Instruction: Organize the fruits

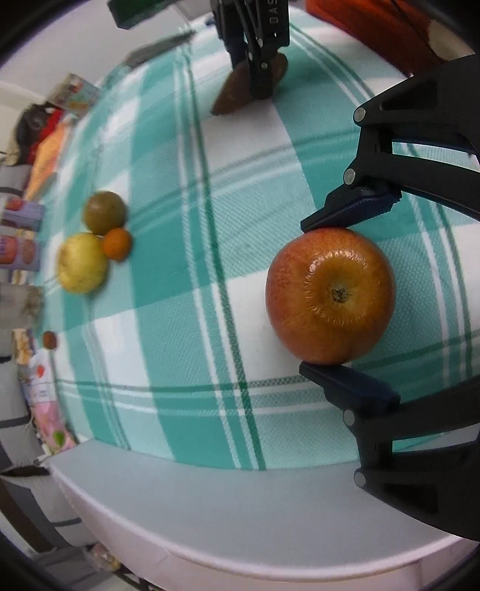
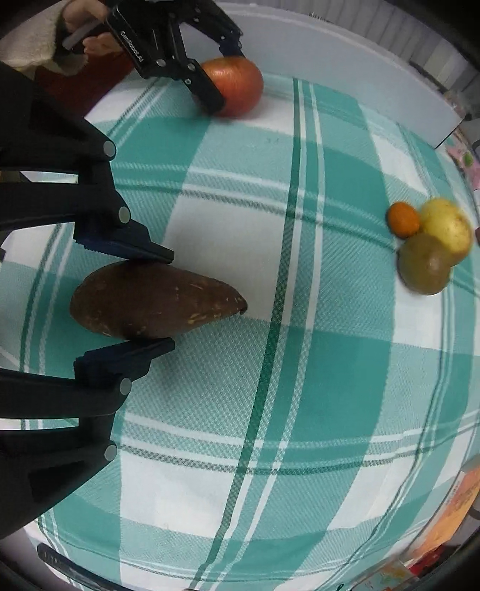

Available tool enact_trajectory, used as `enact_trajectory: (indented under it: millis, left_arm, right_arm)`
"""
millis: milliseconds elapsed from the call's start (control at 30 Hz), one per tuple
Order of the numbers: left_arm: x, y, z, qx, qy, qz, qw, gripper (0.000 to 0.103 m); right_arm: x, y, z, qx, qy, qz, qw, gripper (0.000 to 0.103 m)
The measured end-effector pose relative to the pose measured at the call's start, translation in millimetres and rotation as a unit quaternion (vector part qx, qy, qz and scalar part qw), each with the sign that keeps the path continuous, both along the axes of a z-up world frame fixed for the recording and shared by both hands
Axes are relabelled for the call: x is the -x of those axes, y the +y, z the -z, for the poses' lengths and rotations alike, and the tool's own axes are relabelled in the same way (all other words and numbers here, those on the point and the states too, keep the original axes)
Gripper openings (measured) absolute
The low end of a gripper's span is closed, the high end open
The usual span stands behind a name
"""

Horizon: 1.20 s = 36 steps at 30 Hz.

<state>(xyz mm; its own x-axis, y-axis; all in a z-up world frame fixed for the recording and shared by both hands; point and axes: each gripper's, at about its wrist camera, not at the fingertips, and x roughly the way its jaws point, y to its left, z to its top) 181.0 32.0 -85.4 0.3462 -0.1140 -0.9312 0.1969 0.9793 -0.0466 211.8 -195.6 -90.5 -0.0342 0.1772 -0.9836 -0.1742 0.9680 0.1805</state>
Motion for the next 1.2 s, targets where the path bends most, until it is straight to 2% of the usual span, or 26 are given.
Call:
enact_trajectory:
  millis: [100,233,367,433,500,633,700,800,933,1033,1067,1133,1200]
  left_arm:
    - [9,21,-40,0.068,-0.024,-0.021,0.9972,0.07]
    - [20,60,-101,0.125,-0.064,-0.045,0.9891,0.071]
    - [26,131,-153,0.128,-0.104,-0.094,0.9818,0.071]
    - [23,166,-161,0.112,-0.111,-0.128,0.9792,0.071]
    - [20,201,-156,0.093,-0.108,-0.163,0.9763,0.071]
    - [18,271,-114,0.062,-0.065,-0.235,0.9678,0.071]
    - [17,295,-83,0.042,-0.034,-0.263,0.9634,0.071]
    - [16,316,-48,0.041,0.005,-0.281,0.9587,0.071]
    - [15,322,-21,0.043,0.033,-0.293,0.9545,0.071]
    - [14,320,-7,0.035,0.051,-0.297,0.953,0.072]
    - [13,320,-4,0.033,0.06,-0.301,0.9513,0.072]
    - [11,321,-14,0.03,0.038,-0.307,0.9505,0.073]
    - [16,321,-36,0.024,-0.001,-0.312,0.9499,0.081]
  right_arm:
    - [-4,2,-31,-0.06,-0.016,0.017,0.998,0.04]
    - [-19,30,-87,-0.147,-0.045,0.021,0.988,0.04]
    - [-25,98,-138,-0.232,-0.07,-0.013,0.97,0.04]
    - [-26,147,-154,-0.251,-0.082,-0.046,0.963,0.04]
    - [-22,206,-159,-0.27,-0.089,-0.084,0.955,0.04]
    - [-13,295,-133,-0.276,-0.078,-0.131,0.949,0.04]
    - [-9,337,-113,-0.251,-0.081,-0.159,0.951,0.04]
    - [-1,384,-74,-0.198,-0.079,-0.194,0.958,0.04]
    - [6,411,-41,-0.143,-0.082,-0.224,0.961,0.04]
    - [7,428,-36,-0.113,-0.109,-0.244,0.957,0.042]
    - [5,430,-36,-0.116,-0.108,-0.245,0.956,0.046]
    - [2,427,-44,-0.117,-0.121,-0.235,0.957,0.057]
    - [-2,403,-67,-0.128,-0.15,-0.229,0.953,0.06]
